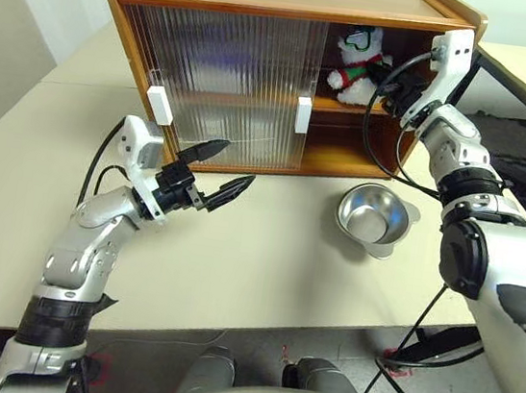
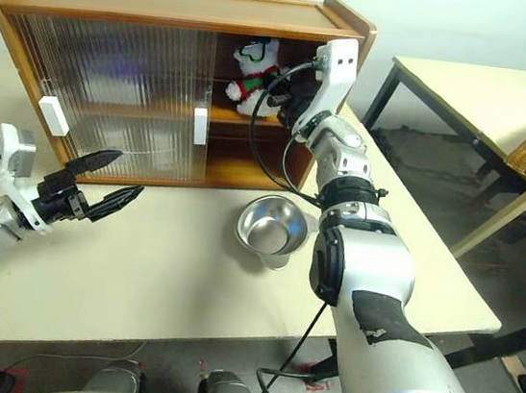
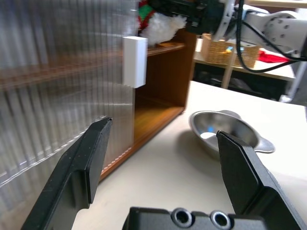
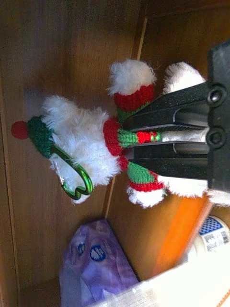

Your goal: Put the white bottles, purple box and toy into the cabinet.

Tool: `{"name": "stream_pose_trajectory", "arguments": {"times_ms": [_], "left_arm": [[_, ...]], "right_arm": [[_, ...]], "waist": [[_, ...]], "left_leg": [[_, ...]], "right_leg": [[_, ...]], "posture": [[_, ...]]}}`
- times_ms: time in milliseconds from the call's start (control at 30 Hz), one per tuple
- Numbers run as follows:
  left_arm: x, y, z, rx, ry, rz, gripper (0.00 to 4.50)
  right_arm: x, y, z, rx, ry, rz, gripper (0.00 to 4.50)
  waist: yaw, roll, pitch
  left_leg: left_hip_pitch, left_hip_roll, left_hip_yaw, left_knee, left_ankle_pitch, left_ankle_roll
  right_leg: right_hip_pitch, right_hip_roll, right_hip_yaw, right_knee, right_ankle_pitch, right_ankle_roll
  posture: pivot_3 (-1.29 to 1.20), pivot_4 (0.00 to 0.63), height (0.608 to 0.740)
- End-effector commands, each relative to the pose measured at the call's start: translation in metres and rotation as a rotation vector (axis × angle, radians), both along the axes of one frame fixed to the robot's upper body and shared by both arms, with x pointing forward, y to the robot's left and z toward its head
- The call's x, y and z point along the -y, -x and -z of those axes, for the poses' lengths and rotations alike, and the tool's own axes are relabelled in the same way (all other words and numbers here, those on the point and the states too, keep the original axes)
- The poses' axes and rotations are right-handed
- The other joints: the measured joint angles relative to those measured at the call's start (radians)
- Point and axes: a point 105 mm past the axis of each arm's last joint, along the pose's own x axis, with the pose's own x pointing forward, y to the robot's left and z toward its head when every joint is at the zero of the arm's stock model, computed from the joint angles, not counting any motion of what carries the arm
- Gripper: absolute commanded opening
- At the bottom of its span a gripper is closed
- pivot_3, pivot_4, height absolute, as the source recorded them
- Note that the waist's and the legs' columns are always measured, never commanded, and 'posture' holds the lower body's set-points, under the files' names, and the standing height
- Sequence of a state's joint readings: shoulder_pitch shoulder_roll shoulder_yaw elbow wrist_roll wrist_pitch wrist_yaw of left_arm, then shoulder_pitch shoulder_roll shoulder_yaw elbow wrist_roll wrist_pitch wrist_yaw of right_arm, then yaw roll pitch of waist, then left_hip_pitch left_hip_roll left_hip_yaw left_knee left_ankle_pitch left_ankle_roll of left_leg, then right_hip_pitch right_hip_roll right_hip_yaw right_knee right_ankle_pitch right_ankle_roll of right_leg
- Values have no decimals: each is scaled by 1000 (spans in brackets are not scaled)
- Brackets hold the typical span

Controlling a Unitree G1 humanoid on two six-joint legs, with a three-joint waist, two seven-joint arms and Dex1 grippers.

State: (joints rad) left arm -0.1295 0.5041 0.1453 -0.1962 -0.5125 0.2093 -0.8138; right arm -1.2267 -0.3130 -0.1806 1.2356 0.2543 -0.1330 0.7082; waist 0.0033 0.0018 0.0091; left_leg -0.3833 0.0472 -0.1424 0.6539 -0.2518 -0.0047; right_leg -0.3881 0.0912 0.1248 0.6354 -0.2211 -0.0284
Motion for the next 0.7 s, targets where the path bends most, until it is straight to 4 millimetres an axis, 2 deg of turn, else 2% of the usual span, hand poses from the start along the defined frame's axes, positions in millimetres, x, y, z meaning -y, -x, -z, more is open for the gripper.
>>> {"name": "stream_pose_trajectory", "arguments": {"times_ms": [33, 267, 500, 667, 700], "left_arm": [[-3, 5, -2, 2, -2, -19, 4500], [-4, 9, -2, -2, 0, -38, 4500], [1, 5, -3, -5, 3, -13, 4500], [9, 0, -3, -5, 9, 23, 4500], [10, 0, -3, -5, 9, 27, 4500]], "right_arm": [[-6, -4, -2, -1, 3, 26, 8], [-6, -8, 0, -10, 34, 88, 8], [2, -6, -4, 20, 26, 89, 2400], [7, -2, -14, 77, 23, 66, 4388], [7, -1, -15, 86, 23, 62, 4451]], "waist": [[7, 0, 0], [30, 0, 0], [36, 0, 0], [35, 0, 0], [34, 0, 0]], "left_leg": [[0, 0, 0, 0, 0, 0], [0, 0, 0, -1, 0, 0], [0, 0, 0, -2, 0, -1], [0, 0, 1, -2, 0, -1], [0, 0, 1, -1, 0, -1]], "right_leg": [[0, 0, 0, 0, 0, 0], [-2, 0, 0, 2, -1, -2], [-3, 0, 0, 4, -2, -4], [-3, 0, 0, 5, -2, -4], [-3, 0, 0, 6, -2, -4]], "posture": [[112, 0, 740], [125, 0, 740], [86, 0, 740], [54, 0, 740], [54, 0, 740]]}}
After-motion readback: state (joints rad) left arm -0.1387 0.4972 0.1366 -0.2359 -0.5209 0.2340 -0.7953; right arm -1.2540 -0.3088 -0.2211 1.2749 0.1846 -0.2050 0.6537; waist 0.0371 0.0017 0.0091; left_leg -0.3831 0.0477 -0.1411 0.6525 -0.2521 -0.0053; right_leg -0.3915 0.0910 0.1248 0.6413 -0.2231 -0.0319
